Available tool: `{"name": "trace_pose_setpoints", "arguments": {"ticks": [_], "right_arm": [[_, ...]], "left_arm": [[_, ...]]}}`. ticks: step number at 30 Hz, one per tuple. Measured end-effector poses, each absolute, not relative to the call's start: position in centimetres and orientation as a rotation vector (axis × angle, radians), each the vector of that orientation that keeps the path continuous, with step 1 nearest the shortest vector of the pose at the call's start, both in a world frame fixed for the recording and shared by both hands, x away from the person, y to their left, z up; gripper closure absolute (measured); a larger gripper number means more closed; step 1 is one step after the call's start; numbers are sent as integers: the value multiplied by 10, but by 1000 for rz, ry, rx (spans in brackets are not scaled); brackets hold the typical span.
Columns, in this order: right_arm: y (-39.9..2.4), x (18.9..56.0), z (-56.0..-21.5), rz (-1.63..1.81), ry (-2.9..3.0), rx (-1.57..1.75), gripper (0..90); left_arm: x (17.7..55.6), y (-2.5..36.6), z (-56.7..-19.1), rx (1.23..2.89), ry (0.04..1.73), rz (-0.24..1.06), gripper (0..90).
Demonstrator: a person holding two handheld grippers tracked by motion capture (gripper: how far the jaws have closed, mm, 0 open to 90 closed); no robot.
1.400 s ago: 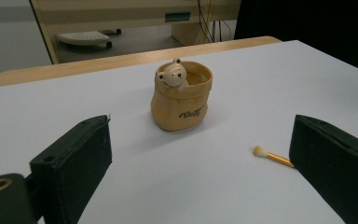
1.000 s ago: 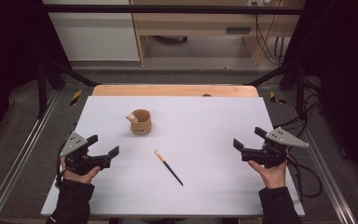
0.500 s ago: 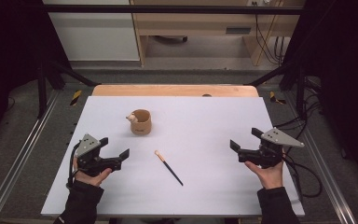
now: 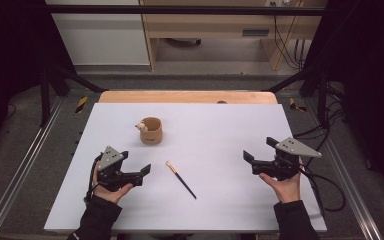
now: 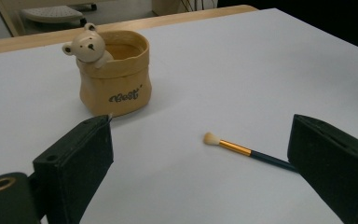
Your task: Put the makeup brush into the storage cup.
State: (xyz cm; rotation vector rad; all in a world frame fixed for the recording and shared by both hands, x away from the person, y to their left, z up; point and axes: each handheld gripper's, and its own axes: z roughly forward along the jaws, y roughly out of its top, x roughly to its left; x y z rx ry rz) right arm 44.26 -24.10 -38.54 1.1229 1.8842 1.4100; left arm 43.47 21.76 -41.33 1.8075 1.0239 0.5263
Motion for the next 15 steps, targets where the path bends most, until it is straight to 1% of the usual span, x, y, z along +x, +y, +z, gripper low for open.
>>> {"name": "trace_pose_setpoints", "arguments": {"ticks": [15], "right_arm": [[-231,442,-385,1398,1902,1098,45]], "left_arm": [[433,184,-422,1879,1001,500,69]]}}
